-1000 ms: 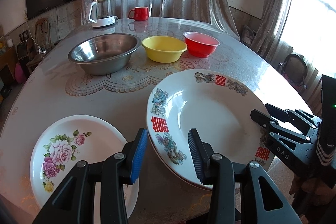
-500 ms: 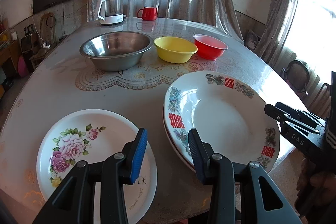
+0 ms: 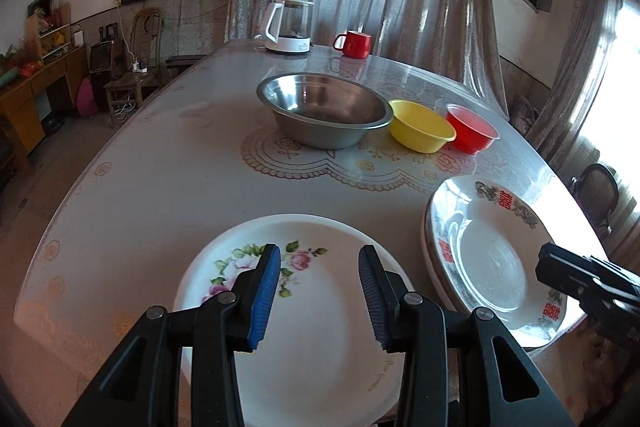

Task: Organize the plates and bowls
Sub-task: 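Move both tools to the rim of the rose-pattern plate, then close the left tool on the rose plate rim while the right tool grips it too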

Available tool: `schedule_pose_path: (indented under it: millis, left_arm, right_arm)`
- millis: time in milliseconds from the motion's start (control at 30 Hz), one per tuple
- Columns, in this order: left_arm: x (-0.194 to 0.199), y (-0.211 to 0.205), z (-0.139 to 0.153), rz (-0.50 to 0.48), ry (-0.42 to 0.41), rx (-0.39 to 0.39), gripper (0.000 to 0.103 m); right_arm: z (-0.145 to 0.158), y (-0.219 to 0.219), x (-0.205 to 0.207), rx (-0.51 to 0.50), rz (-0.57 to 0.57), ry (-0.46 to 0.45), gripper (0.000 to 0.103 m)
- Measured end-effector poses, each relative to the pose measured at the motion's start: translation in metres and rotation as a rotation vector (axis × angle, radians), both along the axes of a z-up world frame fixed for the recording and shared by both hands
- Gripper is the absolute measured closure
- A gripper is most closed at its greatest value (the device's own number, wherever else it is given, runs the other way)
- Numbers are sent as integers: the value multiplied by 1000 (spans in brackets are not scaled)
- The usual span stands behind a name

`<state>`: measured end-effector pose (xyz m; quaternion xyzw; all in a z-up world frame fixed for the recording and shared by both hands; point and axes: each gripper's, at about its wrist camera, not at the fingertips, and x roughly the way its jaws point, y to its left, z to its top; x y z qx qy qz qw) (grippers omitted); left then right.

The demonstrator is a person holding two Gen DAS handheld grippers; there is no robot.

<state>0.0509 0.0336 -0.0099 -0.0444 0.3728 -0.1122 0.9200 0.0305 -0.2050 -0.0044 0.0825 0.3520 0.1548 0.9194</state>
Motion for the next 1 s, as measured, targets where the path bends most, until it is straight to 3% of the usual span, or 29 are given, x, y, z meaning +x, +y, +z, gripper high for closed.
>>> schedule_pose_path:
  millis: [200, 367, 733, 867, 1000]
  left_arm:
    - [-3, 41, -6, 100, 8, -2, 62]
    - [-6, 68, -17, 165, 29, -2, 62]
    - [-6, 72, -41, 125, 86, -35, 62]
    - [-5, 67, -45, 106, 87, -28, 75]
    - [-4, 64, -47, 101, 83, -28, 80]
  right_arm:
    - [-7, 61, 2, 55, 285, 73, 69]
    - [-24, 98, 4, 50, 421, 165, 69]
    - [-40, 122, 12, -80, 417, 245, 67]
    - [-40, 127, 17, -117, 397, 251, 58]
    - [-41, 129, 27, -122, 354, 253, 54]
